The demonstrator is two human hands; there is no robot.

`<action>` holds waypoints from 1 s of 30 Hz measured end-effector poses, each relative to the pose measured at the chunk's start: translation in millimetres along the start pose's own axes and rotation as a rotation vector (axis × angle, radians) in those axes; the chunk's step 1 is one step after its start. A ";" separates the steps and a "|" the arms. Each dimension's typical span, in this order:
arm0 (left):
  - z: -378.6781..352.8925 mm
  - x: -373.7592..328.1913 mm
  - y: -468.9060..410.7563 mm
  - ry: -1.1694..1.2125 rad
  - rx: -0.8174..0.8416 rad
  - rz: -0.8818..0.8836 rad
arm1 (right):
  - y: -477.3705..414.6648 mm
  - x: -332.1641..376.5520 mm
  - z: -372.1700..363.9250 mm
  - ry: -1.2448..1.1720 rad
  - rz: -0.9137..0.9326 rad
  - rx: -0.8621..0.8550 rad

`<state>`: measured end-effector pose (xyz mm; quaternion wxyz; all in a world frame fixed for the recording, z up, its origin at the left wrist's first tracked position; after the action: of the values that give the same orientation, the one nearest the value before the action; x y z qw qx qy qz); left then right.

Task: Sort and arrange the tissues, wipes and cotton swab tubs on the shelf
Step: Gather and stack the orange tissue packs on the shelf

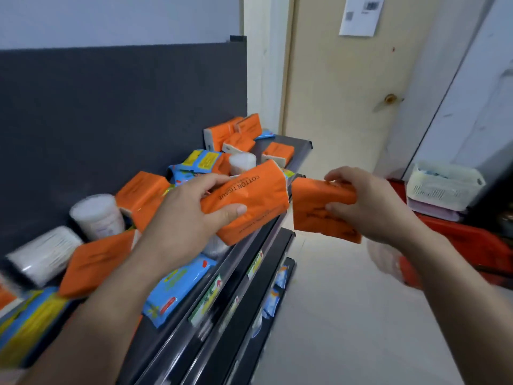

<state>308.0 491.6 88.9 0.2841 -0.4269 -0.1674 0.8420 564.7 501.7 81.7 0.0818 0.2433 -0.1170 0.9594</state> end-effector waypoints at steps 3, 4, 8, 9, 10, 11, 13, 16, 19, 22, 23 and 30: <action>-26.9 12.2 -33.4 -0.010 0.024 0.011 | -37.5 -24.6 0.5 -0.013 -0.006 -0.001; -37.1 15.3 -44.9 -0.011 0.023 0.015 | -51.1 -33.0 0.1 -0.022 -0.002 0.003; -82.4 26.0 -90.2 -0.017 -0.001 0.066 | -111.7 -72.5 -0.4 -0.035 0.041 0.025; -94.4 27.8 -102.3 -0.008 -0.005 0.088 | -128.3 -83.6 0.8 -0.042 0.050 0.029; -105.9 29.0 -114.6 -0.003 -0.008 0.110 | -144.9 -94.1 2.4 -0.048 0.054 0.037; -117.1 30.6 -127.0 -0.008 -0.012 0.135 | -162.0 -104.0 4.5 -0.053 0.060 0.049; -136.3 32.5 -149.5 -0.040 -0.040 0.183 | -194.5 -120.6 8.2 -0.056 0.081 0.081; -155.0 37.6 -177.9 -0.106 -0.076 0.223 | -239.4 -133.6 9.7 -0.051 0.146 0.102; -161.1 45.7 -200.2 -0.150 -0.104 0.272 | -280.1 -131.9 3.2 -0.075 0.224 0.117; -157.0 63.4 -221.7 -0.221 -0.178 0.338 | -318.7 -119.7 -10.3 -0.083 0.314 0.152; -154.1 68.9 -227.9 -0.242 -0.196 0.353 | -328.7 -114.6 -13.6 -0.087 0.341 0.158; -139.9 127.2 -283.9 -0.404 -0.323 0.364 | -414.0 -80.7 -46.4 -0.104 0.443 0.188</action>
<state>456.8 798.3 77.4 0.0182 -0.3137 -0.2726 0.9094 702.6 903.0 79.3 -0.1599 0.2673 -0.0818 0.9467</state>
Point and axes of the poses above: each hand's wrist, its own y-axis away from the middle knuckle, its own z-axis out of the back of the hand, x = y × z, the point moved 4 cm from there along -y, towards the middle knuckle, and after that the axes turned 15 degrees about -z, right-handed, at the moved point
